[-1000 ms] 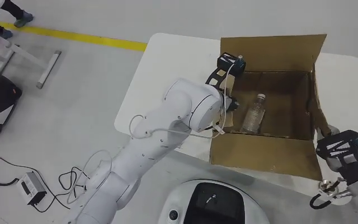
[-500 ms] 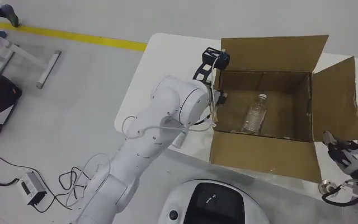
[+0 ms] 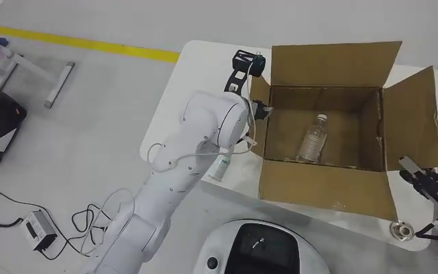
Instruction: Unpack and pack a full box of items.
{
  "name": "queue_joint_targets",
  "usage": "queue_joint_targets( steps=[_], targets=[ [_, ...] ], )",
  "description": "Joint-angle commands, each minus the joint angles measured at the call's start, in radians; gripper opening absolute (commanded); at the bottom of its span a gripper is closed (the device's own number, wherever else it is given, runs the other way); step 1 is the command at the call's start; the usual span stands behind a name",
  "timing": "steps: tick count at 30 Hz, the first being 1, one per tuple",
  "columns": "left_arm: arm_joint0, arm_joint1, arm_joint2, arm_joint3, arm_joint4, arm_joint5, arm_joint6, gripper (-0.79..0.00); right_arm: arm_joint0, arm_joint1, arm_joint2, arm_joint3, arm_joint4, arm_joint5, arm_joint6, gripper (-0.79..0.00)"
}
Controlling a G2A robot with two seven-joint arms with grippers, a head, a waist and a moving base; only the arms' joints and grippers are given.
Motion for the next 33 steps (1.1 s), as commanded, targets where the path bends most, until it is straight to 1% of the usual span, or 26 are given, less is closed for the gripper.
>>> queue_joint_targets(
  steps=[1,2,4,6,8,9,10,19,26,30,31,32,33],
  targets=[
    [0.008,-0.002,-0.006,0.002,0.027,0.000,0.000,0.000,0.001,-0.001,-0.001,0.009,0.041,0.027,-0.008,-0.471],
    [0.013,-0.003,-0.009,0.002,0.032,0.000,0.000,0.000,0.002,-0.001,0.000,0.009,0.045,0.031,-0.010,-0.471],
    [0.023,-0.005,-0.016,0.009,0.044,0.000,0.000,0.000,0.000,-0.003,-0.002,0.021,0.089,0.056,-0.018,-0.505],
    [0.031,-0.007,-0.019,0.015,0.067,0.000,0.000,0.000,0.002,-0.002,-0.001,0.024,0.099,0.061,-0.027,-0.585],
    [0.037,-0.009,-0.024,0.014,0.076,0.000,0.000,0.000,0.000,-0.004,-0.001,0.030,0.136,0.066,-0.039,-0.730],
    [0.040,-0.010,-0.028,0.017,0.087,0.000,0.000,0.000,0.000,-0.005,0.003,0.035,0.157,0.074,-0.054,-0.773],
    [0.042,-0.011,-0.028,0.017,0.100,0.000,0.000,0.000,-0.001,-0.007,0.004,0.040,0.195,0.083,-0.066,-0.785],
    [0.059,-0.021,-0.054,0.023,0.131,0.000,0.000,0.000,-0.013,-0.010,0.005,0.070,0.315,0.124,-0.084,-0.785],
    [0.071,-0.027,-0.073,0.034,0.173,0.000,0.000,0.000,-0.018,-0.005,-0.010,0.085,0.301,0.117,-0.081,-0.785],
    [0.079,-0.031,-0.092,0.024,0.188,0.000,0.000,0.000,-0.018,-0.002,-0.016,0.094,0.287,0.111,-0.078,-0.785],
    [0.081,-0.032,-0.095,0.020,0.189,0.000,0.000,0.000,-0.018,-0.002,-0.017,0.096,0.286,0.111,-0.079,-0.763],
    [0.082,-0.034,-0.097,0.015,0.192,0.000,0.000,0.000,-0.017,-0.001,-0.017,0.096,0.283,0.110,-0.079,-0.723],
    [0.084,-0.035,-0.099,0.012,0.193,0.000,0.000,0.000,-0.016,-0.001,-0.016,0.096,0.284,0.111,-0.082,-0.545]
  ],
)
